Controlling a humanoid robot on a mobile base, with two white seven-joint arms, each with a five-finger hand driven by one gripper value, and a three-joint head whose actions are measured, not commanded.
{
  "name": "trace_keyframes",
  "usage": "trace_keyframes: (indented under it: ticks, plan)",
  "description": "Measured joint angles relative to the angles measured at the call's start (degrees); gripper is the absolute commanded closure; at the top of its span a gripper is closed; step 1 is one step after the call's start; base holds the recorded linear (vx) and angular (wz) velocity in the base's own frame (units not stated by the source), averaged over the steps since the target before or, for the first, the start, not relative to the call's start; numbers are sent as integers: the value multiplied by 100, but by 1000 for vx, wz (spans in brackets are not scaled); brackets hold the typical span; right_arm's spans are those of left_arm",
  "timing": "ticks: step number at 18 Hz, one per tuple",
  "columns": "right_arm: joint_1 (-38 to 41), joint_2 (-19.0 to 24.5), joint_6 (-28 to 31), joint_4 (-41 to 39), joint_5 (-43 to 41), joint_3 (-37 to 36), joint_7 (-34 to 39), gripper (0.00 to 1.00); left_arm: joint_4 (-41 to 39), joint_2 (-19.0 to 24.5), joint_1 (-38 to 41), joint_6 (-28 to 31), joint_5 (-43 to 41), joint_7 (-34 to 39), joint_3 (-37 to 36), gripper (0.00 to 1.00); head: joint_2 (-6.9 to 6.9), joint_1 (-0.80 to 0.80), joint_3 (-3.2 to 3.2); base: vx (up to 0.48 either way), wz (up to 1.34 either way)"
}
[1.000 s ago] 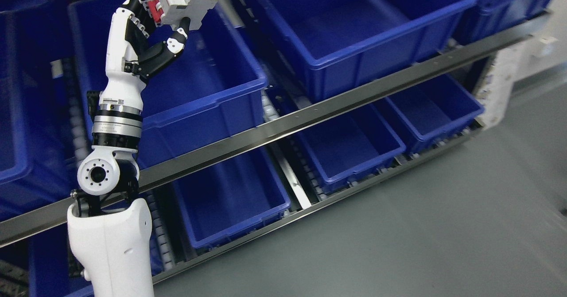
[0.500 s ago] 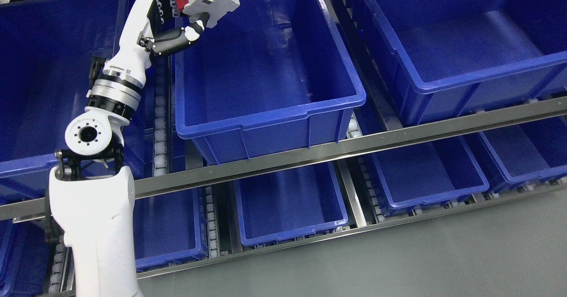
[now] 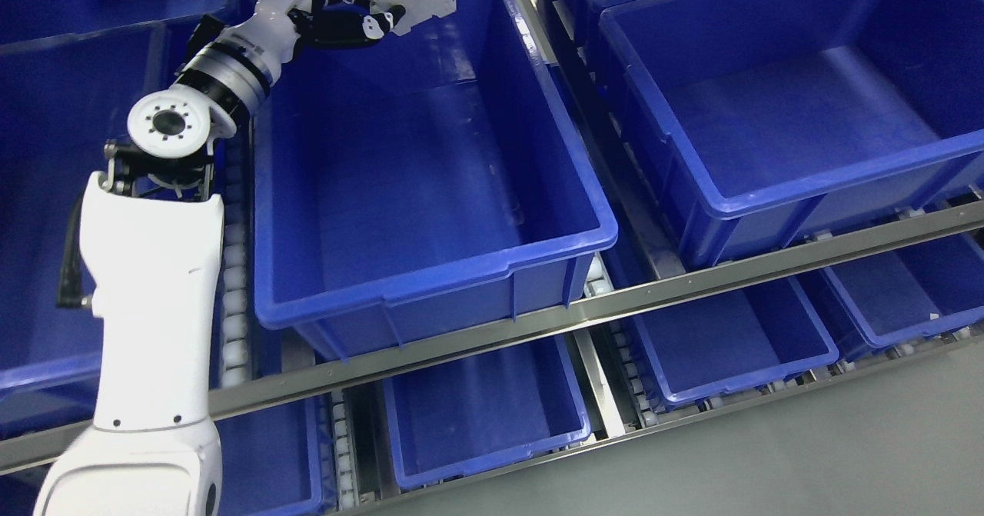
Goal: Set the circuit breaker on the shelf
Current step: 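Lower the held breaker into the empty blue bin with the left hand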
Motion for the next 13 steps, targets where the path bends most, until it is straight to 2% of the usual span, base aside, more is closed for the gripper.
trace_keyframes:
  ticks: [5, 10, 13]
  plan:
    - [0, 0, 0, 0, 1, 0, 0, 0, 1281, 101, -372, -529, -587, -236, -446, 90, 0, 0, 0, 108, -113]
    - [0, 0, 0, 0, 0, 0, 0, 0, 2074, 267, -508, -624, -865, -577, -695, 90, 0, 0, 0, 33, -31]
    - [0, 0, 0, 0, 0, 0, 0, 0, 2441, 324, -548, -642, -958, -645, -825, 87, 0, 0, 0, 15, 0]
